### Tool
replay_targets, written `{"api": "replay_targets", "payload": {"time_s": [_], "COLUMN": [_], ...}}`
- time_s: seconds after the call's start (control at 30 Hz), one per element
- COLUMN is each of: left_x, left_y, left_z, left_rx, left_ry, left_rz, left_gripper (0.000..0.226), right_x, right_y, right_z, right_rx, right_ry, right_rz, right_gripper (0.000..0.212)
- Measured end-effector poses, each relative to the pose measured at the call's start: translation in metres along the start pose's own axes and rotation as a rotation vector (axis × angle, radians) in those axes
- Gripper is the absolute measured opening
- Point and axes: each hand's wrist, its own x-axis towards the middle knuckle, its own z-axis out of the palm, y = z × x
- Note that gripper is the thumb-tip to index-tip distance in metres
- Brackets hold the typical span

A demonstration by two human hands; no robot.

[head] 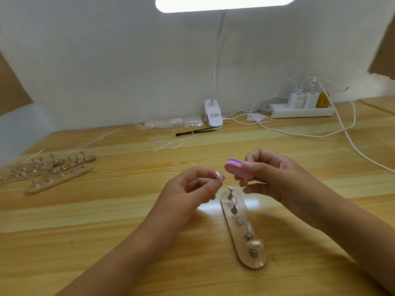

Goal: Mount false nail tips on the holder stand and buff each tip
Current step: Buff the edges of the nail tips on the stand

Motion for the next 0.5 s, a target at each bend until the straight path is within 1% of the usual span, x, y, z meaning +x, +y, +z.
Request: {"api": "replay_targets", "payload": {"time_s": [0.07,0.1,0.23,0.33,0.4,0.5], "left_x": [0.0002,0.0004,0.0009,0.0011,0.0009,0.0014], "left_y": [-0.0006,-0.0006,0.0012,0.0030,0.0031,0.0031], "left_z": [-0.0010,-0.0012,0.0006,0.0005,-0.0002,-0.0007], "left_rx": [-0.017,-0.028,-0.099,-0.112,-0.128,-0.183], "left_ry": [-0.011,-0.018,-0.008,0.014,0.020,0.021], "left_rz": [-0.013,-0.021,-0.043,-0.057,-0.066,-0.089], "left_gripper": [0.014,0.014,0.024,0.023,0.028,0.032], "right_x": [0.0013,0.0018,0.0023,0.0021,0.0015,-0.0003], "right_y": [0.0018,0.0027,0.0044,0.0028,0.0014,0.0001], "right_z": [-0.0008,-0.0013,-0.0030,-0.0041,-0.0039,-0.0018], "right_rx": [0.004,0.010,-0.002,0.027,0.042,-0.004], "right_ry": [-0.002,0.003,0.033,0.021,-0.017,-0.077], "right_rz": [0.001,0.001,-0.007,-0.034,-0.028,-0.010], "right_gripper": [0.014,0.015,0.038,0.046,0.042,0.029]}}
